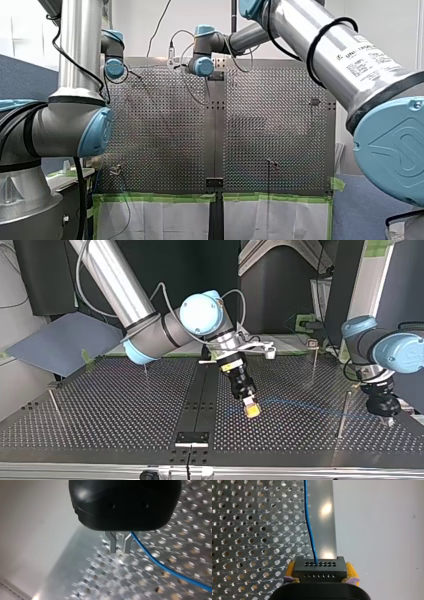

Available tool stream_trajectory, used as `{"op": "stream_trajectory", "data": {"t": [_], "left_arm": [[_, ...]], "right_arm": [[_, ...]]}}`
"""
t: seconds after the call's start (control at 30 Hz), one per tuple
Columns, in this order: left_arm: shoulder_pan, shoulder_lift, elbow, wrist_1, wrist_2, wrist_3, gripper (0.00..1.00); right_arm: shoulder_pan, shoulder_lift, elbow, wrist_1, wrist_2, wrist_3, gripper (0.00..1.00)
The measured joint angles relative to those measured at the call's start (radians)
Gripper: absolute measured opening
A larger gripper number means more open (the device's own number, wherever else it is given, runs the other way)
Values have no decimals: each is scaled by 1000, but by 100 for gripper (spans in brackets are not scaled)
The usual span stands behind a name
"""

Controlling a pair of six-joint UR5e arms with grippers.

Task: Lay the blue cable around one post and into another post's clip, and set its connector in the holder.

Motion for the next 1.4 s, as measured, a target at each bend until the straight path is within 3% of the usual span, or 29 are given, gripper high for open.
{"op": "stream_trajectory", "data": {"t": [0.37,0.67,0.7,0.73,0.8,0.83,0.87,0.9,1.07,1.4], "left_arm": [[3,-26,-4,0,-3,-6,20],[-4,-26,-35,18,6,-28,20],[-6,-26,-36,19,8,-29,28],[-9,-26,-37,20,12,-29,28],[-12,-26,-38,21,20,-30,55],[-14,-26,-38,21,24,-31,55],[-15,-26,-38,20,25,-34,68],[-16,-26,-38,20,25,-38,90],[-24,-26,-48,2,-2,-52,99],[-34,-26,-91,-26,-82,-65,99]], "right_arm": [[-8,34,0,7,1,0,0],[-11,39,0,53,2,-1,0],[-11,40,0,57,2,-1,0],[-11,40,0,59,3,-1,0],[-11,40,0,63,3,-1,0],[-11,40,0,66,3,-1,0],[-11,40,0,69,4,-2,0],[-11,40,2,75,7,-2,0],[-11,40,23,86,35,-6,0],[-27,23,101,45,116,-8,0]]}}
